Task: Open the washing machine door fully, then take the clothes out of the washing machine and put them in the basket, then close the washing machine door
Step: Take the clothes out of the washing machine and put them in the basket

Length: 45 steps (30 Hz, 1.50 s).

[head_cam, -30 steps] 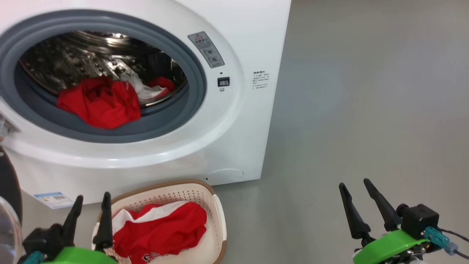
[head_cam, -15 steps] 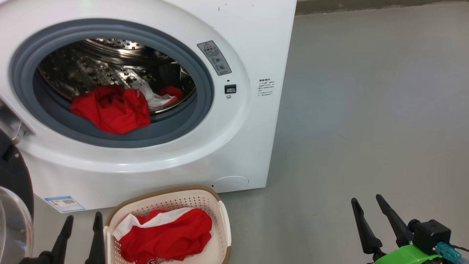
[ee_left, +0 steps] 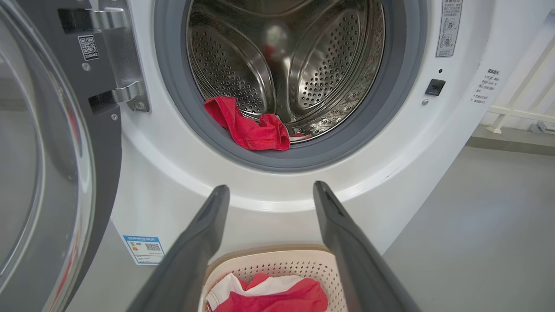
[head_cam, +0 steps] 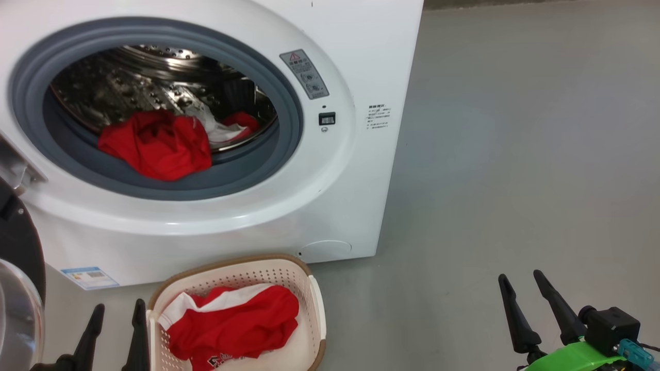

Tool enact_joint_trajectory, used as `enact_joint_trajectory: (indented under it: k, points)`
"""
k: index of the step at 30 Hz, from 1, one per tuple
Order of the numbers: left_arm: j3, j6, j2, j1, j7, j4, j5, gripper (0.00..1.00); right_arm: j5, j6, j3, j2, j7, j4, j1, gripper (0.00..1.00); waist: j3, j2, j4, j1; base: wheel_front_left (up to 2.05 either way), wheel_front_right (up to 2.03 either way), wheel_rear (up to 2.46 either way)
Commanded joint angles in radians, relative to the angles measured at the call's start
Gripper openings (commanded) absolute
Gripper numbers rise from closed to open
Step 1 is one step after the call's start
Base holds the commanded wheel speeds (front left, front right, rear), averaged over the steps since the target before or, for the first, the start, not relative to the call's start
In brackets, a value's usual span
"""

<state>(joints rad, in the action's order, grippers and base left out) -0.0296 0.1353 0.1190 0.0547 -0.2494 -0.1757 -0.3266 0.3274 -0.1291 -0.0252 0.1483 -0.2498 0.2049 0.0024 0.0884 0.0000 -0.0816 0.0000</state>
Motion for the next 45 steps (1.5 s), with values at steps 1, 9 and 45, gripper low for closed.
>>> enact_joint_trajectory:
  k: [1,9,45]
  points:
    - [-0.029,-0.005,0.017,-0.042,-0.012,0.017,0.012,1.00,0.009,-0.002,-0.023,0.001,-0.012,-0.027,-0.013,1.00,0.013,0.0000,0.002,0.0000,0.00,0.00,0.00]
    - [0.031,-0.005,0.067,-0.166,-0.012,-0.054,-0.003,1.00,-0.008,-0.002,-0.025,-0.031,-0.012,-0.039,-0.050,1.00,0.093,0.0000,-0.001,0.0000,0.00,0.00,0.00]
    - [0.276,-0.018,0.242,-1.142,0.171,-0.874,0.160,1.00,0.025,-0.002,-0.120,-0.098,-0.012,-0.073,-0.216,1.00,0.373,0.0000,-0.172,0.0000,0.00,0.00,0.00]
